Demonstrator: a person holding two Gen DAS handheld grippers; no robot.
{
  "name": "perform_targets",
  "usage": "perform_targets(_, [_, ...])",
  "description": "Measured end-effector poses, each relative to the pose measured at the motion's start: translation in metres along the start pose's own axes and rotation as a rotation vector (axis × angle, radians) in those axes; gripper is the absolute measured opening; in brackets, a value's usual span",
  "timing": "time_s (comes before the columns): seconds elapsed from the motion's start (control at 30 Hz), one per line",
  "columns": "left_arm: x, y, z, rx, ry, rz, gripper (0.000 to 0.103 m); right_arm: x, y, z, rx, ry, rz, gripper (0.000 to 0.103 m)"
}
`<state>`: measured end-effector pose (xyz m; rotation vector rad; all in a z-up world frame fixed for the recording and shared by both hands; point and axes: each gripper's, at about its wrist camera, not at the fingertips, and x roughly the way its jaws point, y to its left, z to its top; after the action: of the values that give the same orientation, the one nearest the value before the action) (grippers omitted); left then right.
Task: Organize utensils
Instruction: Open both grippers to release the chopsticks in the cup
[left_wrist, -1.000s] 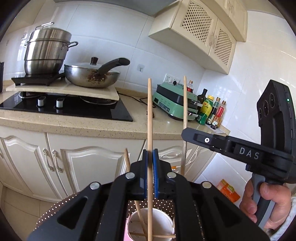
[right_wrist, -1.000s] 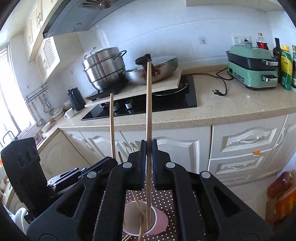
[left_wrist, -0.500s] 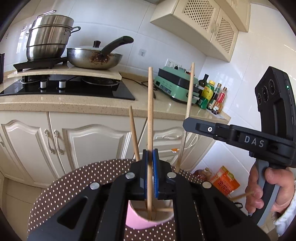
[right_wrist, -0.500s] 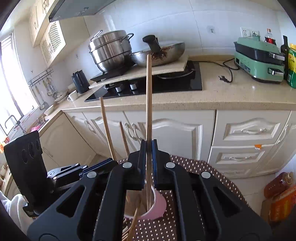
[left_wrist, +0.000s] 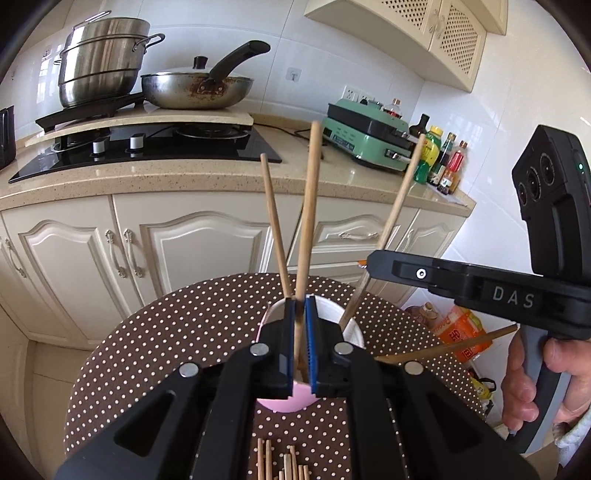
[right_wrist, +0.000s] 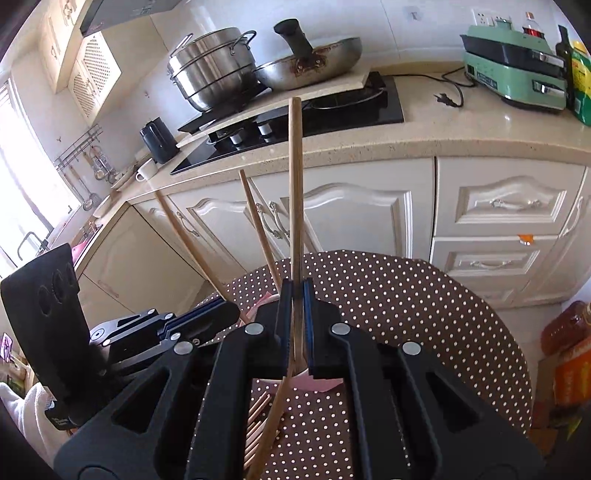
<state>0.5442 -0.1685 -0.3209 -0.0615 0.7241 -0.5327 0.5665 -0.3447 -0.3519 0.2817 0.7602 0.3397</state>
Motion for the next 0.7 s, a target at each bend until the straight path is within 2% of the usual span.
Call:
perform_targets(0.03, [-0.002,0.000,-0.002,-0.001,0.006,0.005,0.009,0.000,-0.001,-0.001,0.016,0.003,0.002,0.007])
perform_targets(0.07, [-0.003,-0.001,-0.003,0.001,0.012,0.017,0.021,0.000,-0.002,-0.001,0.026,0.004,0.003,0.008])
perform_targets(0.1, [-0.005,-0.001,-0.003,0.002,0.014,0.029,0.027,0.000,-0.003,-0.002,0.038,0.011,0.002,0.008])
perform_targets(0.27, [-0.019,0.002,-0.005,-0.010,0.028,0.077,0.036,-0.003,-0.001,-0.005,0.064,0.026,-0.025,0.009])
perform_targets(0.3, [-0.022,0.003,-0.005,-0.016,0.026,0.083,0.037,-0.006,0.002,-0.006,0.059,0.022,-0.029,0.017])
perform_targets(0.33, [-0.027,0.004,-0.005,-0.020,0.024,0.091,0.041,-0.008,0.005,-0.006,0.051,0.017,-0.033,0.034])
perform_targets(0.4, [-0.036,0.006,-0.004,-0.025,0.018,0.112,0.044,-0.014,0.012,-0.007,0.034,0.007,-0.042,0.056])
perform_targets(0.7, [-0.078,0.004,-0.006,-0.035,-0.018,0.166,0.056,-0.045,0.037,-0.012,0.002,-0.017,-0.048,0.056])
